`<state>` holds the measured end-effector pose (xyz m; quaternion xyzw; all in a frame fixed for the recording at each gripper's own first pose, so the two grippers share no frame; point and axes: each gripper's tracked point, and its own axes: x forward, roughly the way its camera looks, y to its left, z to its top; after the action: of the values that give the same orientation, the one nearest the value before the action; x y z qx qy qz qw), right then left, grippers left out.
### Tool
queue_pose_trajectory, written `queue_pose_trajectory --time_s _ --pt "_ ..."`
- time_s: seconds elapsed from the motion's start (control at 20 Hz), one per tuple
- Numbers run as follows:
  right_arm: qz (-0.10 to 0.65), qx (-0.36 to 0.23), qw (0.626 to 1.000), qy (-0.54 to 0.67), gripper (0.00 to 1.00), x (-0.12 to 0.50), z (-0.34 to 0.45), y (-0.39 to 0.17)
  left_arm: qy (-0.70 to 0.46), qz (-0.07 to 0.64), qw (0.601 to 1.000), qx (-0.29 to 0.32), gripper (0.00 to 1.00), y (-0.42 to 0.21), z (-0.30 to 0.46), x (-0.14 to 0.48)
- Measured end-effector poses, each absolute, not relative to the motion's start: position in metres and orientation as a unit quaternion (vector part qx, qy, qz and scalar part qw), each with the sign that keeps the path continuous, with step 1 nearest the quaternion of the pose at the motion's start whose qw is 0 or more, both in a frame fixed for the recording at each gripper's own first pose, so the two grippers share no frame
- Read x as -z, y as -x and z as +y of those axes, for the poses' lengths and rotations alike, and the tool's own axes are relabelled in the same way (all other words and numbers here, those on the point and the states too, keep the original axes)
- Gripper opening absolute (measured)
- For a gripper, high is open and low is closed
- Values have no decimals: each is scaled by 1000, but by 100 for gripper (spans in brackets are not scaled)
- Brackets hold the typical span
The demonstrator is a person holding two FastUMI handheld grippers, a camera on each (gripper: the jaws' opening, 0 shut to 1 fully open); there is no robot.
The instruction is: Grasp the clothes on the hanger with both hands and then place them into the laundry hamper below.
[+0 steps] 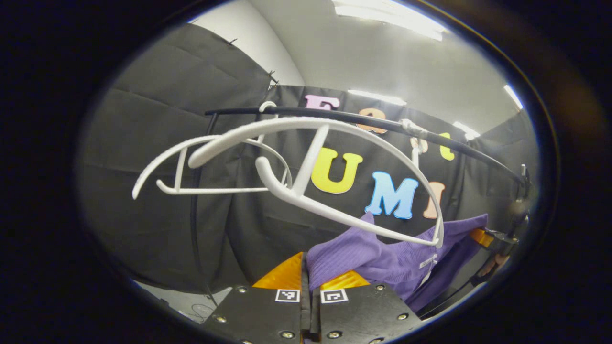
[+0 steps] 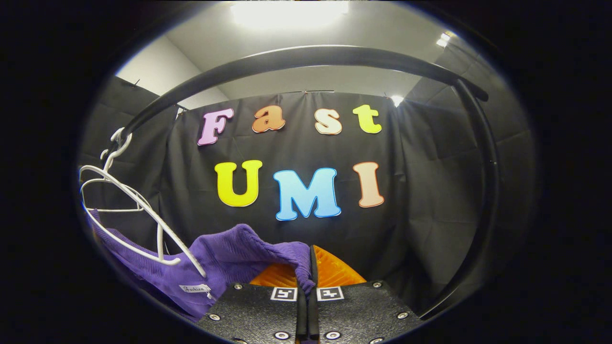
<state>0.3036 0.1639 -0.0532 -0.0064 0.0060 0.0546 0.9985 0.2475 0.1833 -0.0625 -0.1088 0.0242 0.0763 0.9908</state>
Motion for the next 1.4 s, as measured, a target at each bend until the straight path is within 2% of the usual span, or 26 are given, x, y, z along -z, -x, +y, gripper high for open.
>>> queue_pose_trajectory --time_s 0.45,0.65,1.0,1.4 --pt "29 -63 997 20 0 84 144 -310 114 69 987 -90 1 -244 162 113" --pt "39 -70 997 21 0 93 134 -292 107 80 987 -89 1 -224 150 123" --pt "45 -72 996 30 1 92 139 -243 75 104 990 -55 1 -190 158 136" --pt "69 -81 993 46 1 93 174 -158 58 110 992 -18 1 -147 190 133"
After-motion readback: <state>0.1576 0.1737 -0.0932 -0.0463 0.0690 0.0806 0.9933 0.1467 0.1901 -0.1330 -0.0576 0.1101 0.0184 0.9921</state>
